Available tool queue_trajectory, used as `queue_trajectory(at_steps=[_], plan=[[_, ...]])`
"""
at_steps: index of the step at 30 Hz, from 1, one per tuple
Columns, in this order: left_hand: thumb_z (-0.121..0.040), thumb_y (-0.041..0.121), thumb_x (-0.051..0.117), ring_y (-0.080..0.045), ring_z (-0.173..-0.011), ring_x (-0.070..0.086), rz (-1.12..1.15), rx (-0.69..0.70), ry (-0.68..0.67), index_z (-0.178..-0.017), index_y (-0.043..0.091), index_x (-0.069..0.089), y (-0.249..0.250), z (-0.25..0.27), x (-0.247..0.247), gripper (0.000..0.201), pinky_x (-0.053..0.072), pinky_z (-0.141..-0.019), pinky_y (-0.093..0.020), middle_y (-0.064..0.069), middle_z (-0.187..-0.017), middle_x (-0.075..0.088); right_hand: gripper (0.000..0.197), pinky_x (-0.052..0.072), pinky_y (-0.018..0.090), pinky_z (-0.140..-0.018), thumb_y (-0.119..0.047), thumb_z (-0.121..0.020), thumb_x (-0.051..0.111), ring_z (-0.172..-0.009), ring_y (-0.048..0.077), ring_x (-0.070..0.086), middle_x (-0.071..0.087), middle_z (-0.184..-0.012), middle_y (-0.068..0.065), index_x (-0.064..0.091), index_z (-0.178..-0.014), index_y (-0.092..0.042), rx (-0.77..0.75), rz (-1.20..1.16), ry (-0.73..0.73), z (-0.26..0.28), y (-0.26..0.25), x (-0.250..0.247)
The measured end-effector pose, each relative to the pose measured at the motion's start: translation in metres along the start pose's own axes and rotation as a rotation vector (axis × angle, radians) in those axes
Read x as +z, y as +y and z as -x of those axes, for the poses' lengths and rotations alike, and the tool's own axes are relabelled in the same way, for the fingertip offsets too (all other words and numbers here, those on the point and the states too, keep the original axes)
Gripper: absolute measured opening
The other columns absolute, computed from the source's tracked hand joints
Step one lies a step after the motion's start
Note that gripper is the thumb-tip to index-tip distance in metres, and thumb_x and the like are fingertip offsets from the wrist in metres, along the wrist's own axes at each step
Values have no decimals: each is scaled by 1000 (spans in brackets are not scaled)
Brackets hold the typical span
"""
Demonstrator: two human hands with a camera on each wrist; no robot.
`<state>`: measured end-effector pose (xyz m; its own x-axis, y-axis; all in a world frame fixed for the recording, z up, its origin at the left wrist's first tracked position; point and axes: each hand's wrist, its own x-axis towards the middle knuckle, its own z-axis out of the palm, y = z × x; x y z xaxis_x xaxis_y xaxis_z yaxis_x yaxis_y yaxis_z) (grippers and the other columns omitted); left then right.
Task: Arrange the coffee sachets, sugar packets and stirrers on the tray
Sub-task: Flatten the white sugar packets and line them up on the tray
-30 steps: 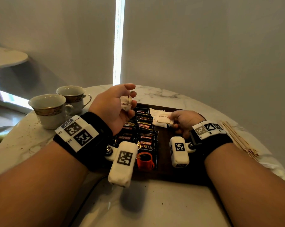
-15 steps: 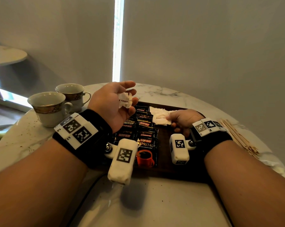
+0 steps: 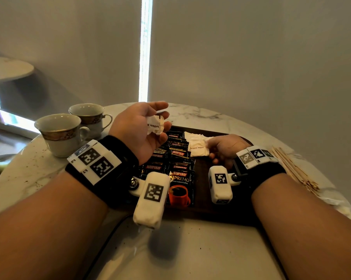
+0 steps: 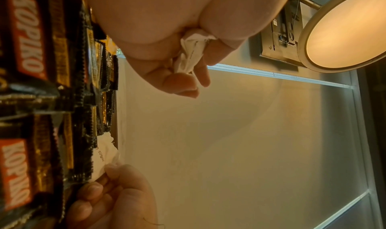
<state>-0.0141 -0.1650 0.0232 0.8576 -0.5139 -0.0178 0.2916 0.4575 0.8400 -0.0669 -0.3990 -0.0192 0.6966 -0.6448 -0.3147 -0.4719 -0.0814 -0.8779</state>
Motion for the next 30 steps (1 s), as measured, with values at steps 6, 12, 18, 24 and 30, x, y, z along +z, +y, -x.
queue_trajectory(at_steps=[6, 12, 18, 24, 30], plan=[[-92, 7, 37, -16, -60, 63, 4, -4, 0, -101, 10, 72, 0, -1, -1, 36, 46, -45, -27, -10, -102, 61, 16, 47, 25, -48, -2, -90, 59, -54, 15, 52, 59, -71, 8, 67, -103, -6, -19, 39, -43, 8, -4, 0], [-92, 7, 37, -18, -63, 64, 15, -5, 11, -104, 8, 71, -1, 0, 0, 35, 48, -46, -27, -12, -102, 61, 16, 53, 26, -52, 5, -92, 60, -62, 17, 63, 65, -87, 14, 66, -101, -6, -76, 0, -20, 14, -5, 0], [-94, 7, 36, -20, -67, 65, -14, -1, 14, -105, 8, 71, 0, 4, 2, 37, 50, -47, -27, -12, -103, 63, 14, 55, 27, -56, -1, -93, 63, -67, 19, 68, 68, -96, 18, 64, -106, -4, -58, -3, -30, 18, -8, 1], [-96, 10, 32, -20, -67, 64, 1, -33, -21, -103, 7, 71, 1, 5, 3, 40, 53, -50, -28, -13, -96, 62, 17, 53, 27, -61, -13, -98, 60, -74, 23, 66, 65, -78, 13, 61, -108, 2, -29, -30, 27, 19, -10, 1], [-99, 18, 30, -21, -71, 53, -71, -44, -61, -116, 7, 72, 2, 5, 2, 46, 46, -51, -27, -13, -99, 54, 13, 47, 26, -50, -12, -97, 61, -63, 18, 63, 62, -92, 11, 60, -105, -3, -104, -67, 76, 23, -15, 0]])
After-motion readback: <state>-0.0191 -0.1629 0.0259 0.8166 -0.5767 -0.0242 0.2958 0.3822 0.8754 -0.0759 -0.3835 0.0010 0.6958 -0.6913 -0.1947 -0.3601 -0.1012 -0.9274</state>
